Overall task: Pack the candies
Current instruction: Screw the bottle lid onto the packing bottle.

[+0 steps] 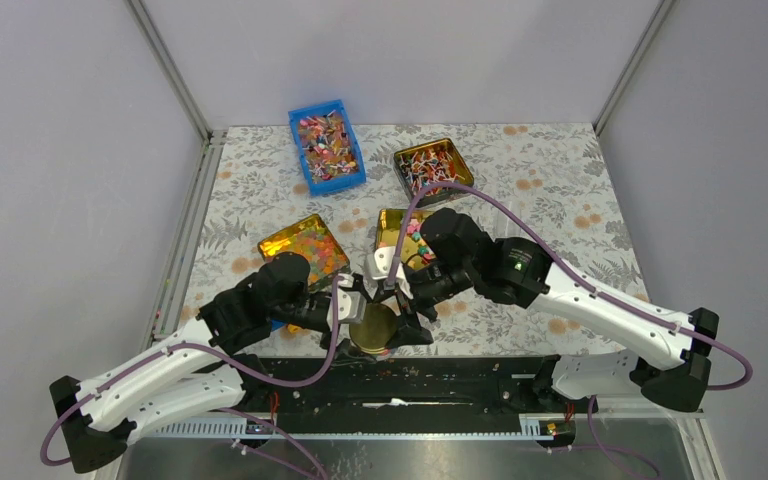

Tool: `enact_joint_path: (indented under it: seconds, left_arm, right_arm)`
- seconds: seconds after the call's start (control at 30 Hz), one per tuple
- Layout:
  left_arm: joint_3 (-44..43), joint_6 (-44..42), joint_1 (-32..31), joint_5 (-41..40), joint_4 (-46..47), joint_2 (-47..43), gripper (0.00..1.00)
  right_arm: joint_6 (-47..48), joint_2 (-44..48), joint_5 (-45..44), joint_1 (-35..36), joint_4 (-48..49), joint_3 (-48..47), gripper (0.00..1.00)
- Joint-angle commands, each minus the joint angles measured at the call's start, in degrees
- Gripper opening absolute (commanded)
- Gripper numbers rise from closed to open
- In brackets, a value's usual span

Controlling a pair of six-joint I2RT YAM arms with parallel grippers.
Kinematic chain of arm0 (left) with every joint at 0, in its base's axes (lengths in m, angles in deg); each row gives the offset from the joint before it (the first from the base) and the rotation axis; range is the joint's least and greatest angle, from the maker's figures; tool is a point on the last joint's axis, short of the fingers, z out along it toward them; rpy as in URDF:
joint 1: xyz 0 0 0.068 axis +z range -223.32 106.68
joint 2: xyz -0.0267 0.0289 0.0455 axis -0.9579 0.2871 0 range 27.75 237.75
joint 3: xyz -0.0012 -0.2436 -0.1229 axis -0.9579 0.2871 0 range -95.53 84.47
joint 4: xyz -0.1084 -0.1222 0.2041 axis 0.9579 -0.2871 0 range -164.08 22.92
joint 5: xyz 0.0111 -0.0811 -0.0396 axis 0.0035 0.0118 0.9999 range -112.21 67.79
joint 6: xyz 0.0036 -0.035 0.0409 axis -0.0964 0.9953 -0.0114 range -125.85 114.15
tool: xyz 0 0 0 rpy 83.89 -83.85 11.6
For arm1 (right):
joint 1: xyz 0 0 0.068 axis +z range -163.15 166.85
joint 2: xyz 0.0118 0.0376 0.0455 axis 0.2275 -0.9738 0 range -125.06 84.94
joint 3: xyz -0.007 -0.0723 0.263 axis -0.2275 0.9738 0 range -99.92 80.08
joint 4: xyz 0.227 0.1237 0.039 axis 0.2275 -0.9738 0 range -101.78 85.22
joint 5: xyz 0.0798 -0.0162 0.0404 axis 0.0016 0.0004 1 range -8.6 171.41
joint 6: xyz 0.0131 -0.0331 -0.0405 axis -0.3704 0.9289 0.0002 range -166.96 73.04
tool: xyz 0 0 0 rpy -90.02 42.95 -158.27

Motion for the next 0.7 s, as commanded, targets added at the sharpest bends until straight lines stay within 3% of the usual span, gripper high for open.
enact_joint_path:
  seconds: [0.0,0.3,0.67]
  left_arm:
    - [-1.9,3.3,-0.2,-0.6,11.3,-1.1,0.46]
    - [-0.8,9.4,-0.2,-10.5,20.1,-1.5,0.44]
    - [-2.5,11.3,-0.2,-18.9,22.6,1.8,0.43]
  right_arm:
    - [-1.1,0.7,-4.6,0.9,3.9,1.4,0.78]
    - [-5.5,1.4,-16.0,2.7,6.1,3.5,0.74]
    - [-14.7,-0.6,-31.1,6.2,11.1,5.2,0.74]
